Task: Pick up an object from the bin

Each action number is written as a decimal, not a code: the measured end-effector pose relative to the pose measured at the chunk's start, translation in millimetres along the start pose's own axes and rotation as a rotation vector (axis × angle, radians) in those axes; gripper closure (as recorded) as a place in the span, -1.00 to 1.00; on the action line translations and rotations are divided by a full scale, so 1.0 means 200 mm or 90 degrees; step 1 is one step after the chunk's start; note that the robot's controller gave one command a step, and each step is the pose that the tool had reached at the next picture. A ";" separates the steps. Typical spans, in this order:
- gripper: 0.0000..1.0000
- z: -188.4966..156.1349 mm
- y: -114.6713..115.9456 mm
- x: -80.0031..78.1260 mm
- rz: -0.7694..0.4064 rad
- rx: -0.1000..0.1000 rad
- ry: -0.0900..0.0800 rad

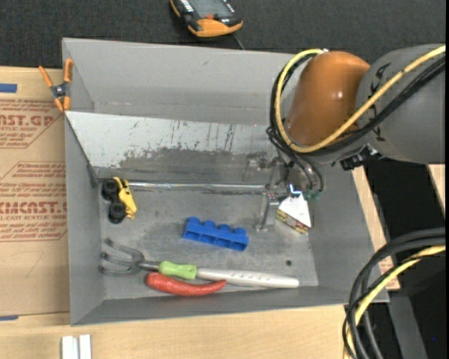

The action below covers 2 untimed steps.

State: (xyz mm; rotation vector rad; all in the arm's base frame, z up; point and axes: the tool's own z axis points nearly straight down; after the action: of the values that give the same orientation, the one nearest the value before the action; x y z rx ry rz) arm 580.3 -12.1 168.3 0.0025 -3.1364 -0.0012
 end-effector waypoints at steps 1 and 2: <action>-1.00 -0.02 0.00 -0.01 0.000 0.000 -0.005; -1.00 0.50 0.29 0.13 -0.039 -0.001 -0.002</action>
Offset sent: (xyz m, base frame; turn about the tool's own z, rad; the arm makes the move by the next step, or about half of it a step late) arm -0.0261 0.0557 -0.0983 -0.0598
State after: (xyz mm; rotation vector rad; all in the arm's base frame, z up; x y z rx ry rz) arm 553.7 45.2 69.2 0.0984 -3.1379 -0.0034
